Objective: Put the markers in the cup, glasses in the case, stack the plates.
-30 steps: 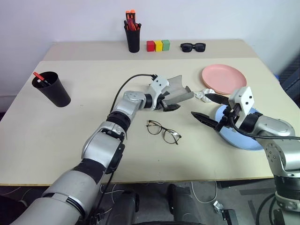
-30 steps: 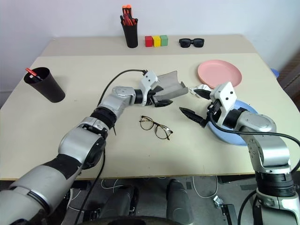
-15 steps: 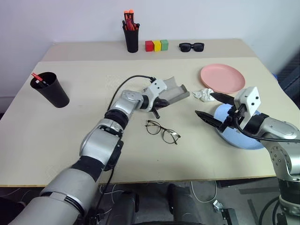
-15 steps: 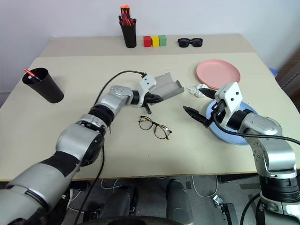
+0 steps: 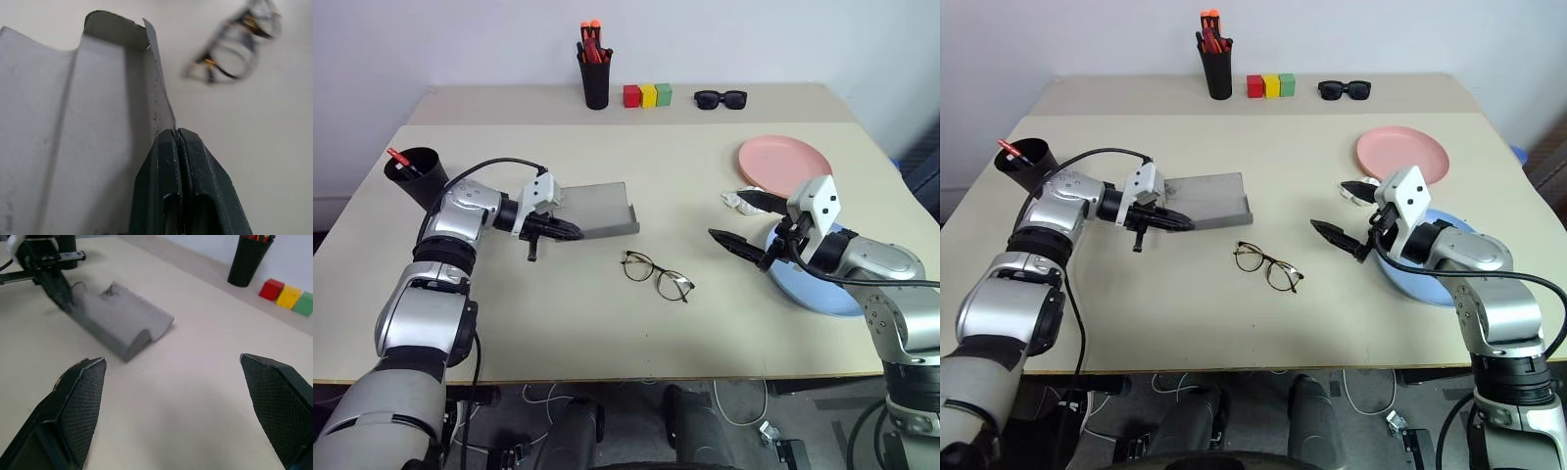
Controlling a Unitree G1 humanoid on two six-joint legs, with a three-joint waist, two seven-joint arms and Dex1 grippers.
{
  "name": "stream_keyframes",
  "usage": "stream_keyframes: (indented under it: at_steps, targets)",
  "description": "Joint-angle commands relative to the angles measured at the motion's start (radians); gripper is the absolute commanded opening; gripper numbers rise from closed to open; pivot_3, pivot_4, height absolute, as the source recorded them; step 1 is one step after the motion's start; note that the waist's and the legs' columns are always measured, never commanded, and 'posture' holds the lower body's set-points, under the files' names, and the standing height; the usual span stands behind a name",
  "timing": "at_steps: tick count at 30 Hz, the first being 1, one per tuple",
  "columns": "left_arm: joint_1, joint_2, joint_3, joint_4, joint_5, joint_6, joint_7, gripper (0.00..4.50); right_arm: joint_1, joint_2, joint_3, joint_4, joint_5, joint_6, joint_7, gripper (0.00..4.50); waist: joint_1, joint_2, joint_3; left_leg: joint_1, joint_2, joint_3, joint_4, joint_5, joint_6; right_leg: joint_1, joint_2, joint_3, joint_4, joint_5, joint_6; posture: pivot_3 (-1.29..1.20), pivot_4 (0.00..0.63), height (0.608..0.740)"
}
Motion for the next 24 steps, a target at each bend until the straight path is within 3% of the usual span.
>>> stream_keyframes:
  at_steps: [1,5,9,13,19,24]
  targets:
    - [0.003,0.032,-0.027,-0.058,-0.128,0.006,-0.028,0.03,-0.007,-0.005,-0.013,-0.016,0.005,-0.012,0.006,4.50,-0.002,0.000,0.000,0.000,0.000,0.000,0.000,0.000,0.000,0.000,0.000,0.000,0.000,0.000,0.000,0.00,0.150,0.740]
    - [0.003,0.062,-0.109,-0.017,-0.116,-0.033,-0.028,0.03,-0.010,-0.007,-0.014,-0.021,0.006,-0.006,0.004,4.50,-0.003,0.000,0.000,0.000,0.000,0.000,0.000,0.000,0.000,0.000,0.000,0.000,0.001,0.000,0.000,0.00,0.150,0.740]
    - [-0.023,0.029,-0.095,0.051,-0.066,-0.095,-0.011,0.03,-0.010,-0.008,-0.015,-0.025,0.005,-0.003,0.002,4.50,-0.002,0.000,0.000,0.000,0.000,0.000,0.000,0.000,0.000,0.000,0.000,0.000,0.001,0.000,0.000,0.00,0.150,0.740]
    - [-0.033,-0.001,-0.105,0.064,-0.090,-0.121,-0.028,1.29,-0.005,-0.013,-0.008,-0.045,0.011,0.015,0.004,4.50,0.000,0.000,0.000,0.000,0.000,0.000,0.000,0.000,0.000,0.000,0.000,0.000,0.001,0.000,0.000,0.00,0.150,0.740]
    - [-0.072,-0.007,-0.025,0.073,-0.108,-0.130,-0.028,4.39,-0.010,-0.024,0.043,-0.108,0.022,0.088,0.015,4.50,-0.006,0.000,0.000,0.000,0.000,0.000,0.000,0.000,0.000,0.000,0.000,0.000,0.001,0.000,0.000,0.00,0.150,0.740]
    - [-0.074,0.051,0.040,-0.017,-0.170,0.021,-0.028,4.46,-0.088,-0.008,0.138,-0.159,0.009,0.241,-0.057,4.50,-0.011,0.000,0.000,0.000,0.000,0.000,0.000,0.000,0.001,-0.001,0.000,0.000,0.001,0.000,0.000,0.00,0.150,0.740]
